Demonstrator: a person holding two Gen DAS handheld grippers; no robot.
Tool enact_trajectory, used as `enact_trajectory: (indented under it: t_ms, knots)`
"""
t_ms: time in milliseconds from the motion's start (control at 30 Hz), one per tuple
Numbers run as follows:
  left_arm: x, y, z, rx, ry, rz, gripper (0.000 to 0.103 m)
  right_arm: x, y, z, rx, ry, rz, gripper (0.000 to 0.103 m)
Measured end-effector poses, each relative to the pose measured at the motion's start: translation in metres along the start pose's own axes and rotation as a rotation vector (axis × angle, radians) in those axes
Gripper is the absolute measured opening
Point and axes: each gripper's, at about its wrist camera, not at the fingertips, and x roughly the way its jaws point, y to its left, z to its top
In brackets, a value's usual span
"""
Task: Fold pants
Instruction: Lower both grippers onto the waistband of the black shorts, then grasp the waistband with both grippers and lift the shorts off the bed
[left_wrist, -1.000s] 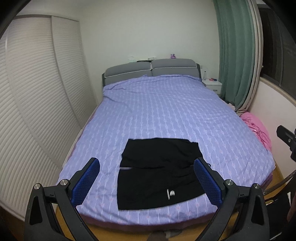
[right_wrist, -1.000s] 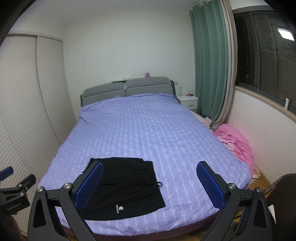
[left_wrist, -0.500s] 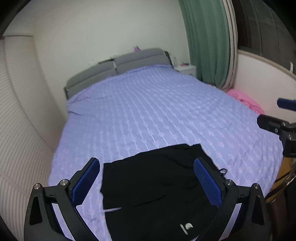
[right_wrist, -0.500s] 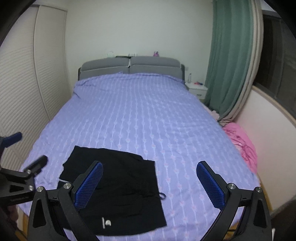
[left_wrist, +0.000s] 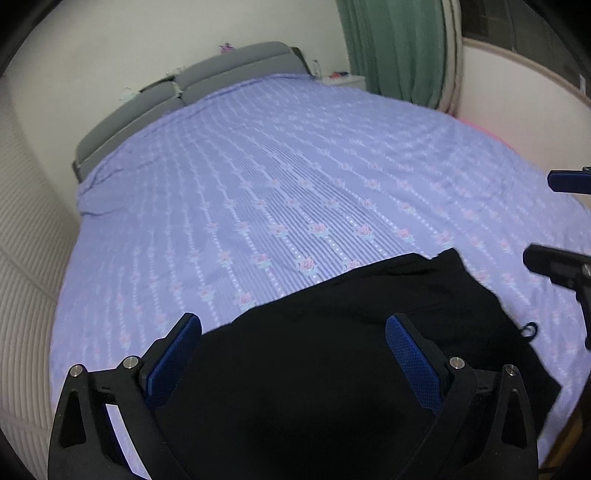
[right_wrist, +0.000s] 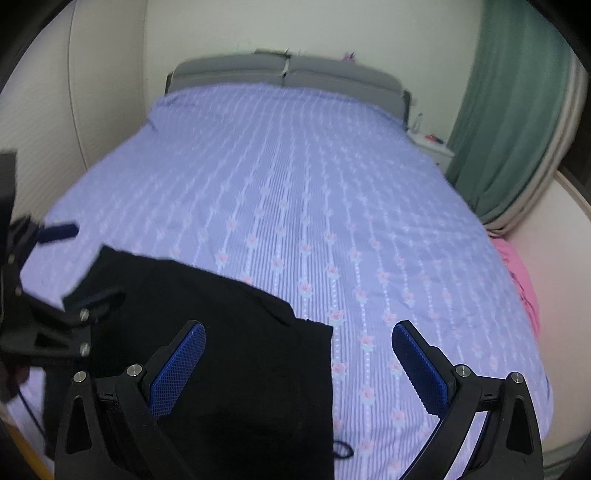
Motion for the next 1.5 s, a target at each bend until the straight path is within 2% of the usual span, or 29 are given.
enact_trajectory:
  t_ms: [100, 233, 367, 533, 667, 833, 967, 1033, 1167, 1200, 1233, 1300, 1333, 1433, 1500]
  knots:
    - [0.037, 0.0, 0.006, 0.048, 0.018, -0.054, 0.101, 0.039, -0.004, 0.003, -0.011, 0.045, 0.035, 0.102]
    - [0.077, 0.004, 0.018, 0.128, 0.036, -0.219, 0.1, 0.086, -0.016, 0.012, -0.029, 0.096, 0.085, 0.102]
    - [0.107, -0.004, 0.028, 0.259, 0.061, -0.318, 0.093, 0.123, -0.032, 0.02, -0.05, 0.151, 0.158, 0.101]
    - [0.14, -0.015, 0.036, 0.393, 0.117, -0.43, 0.088, 0.16, -0.041, 0.026, -0.119, 0.235, 0.242, 0.089]
    - [0.159, -0.018, 0.037, 0.459, 0.156, -0.485, 0.088, 0.18, -0.042, 0.021, -0.198, 0.288, 0.312, 0.088]
    - [0.18, -0.016, 0.028, 0.499, 0.264, -0.521, 0.074, 0.199, -0.034, 0.016, -0.304, 0.334, 0.39, 0.086]
    - [0.189, -0.014, 0.019, 0.501, 0.304, -0.526, 0.072, 0.213, -0.025, 0.013, -0.358, 0.382, 0.43, 0.08]
    - [0.191, -0.011, 0.019, 0.485, 0.304, -0.525, 0.072, 0.224, -0.02, 0.008, -0.383, 0.428, 0.447, 0.066]
    - [0.196, -0.003, 0.017, 0.448, 0.328, -0.554, 0.067, 0.236, -0.02, 0.005, -0.358, 0.467, 0.498, 0.052]
    - [0.195, -0.002, 0.016, 0.444, 0.331, -0.561, 0.06, 0.236, -0.02, 0.006, -0.35, 0.464, 0.514, 0.043]
    - [0.194, -0.001, 0.015, 0.44, 0.334, -0.576, 0.046, 0.235, -0.021, 0.007, -0.34, 0.458, 0.527, 0.033]
    - [0.192, 0.001, 0.015, 0.443, 0.337, -0.584, 0.028, 0.23, -0.022, 0.009, -0.332, 0.449, 0.562, 0.019]
    - [0.189, 0.003, 0.015, 0.445, 0.339, -0.585, 0.02, 0.228, -0.022, 0.01, -0.337, 0.444, 0.566, 0.015]
    - [0.18, 0.007, 0.014, 0.469, 0.344, -0.599, 0.014, 0.218, -0.021, 0.012, -0.366, 0.425, 0.579, 0.006]
    - [0.169, 0.014, 0.012, 0.482, 0.343, -0.602, 0.012, 0.208, -0.021, 0.015, -0.381, 0.403, 0.574, 0.006]
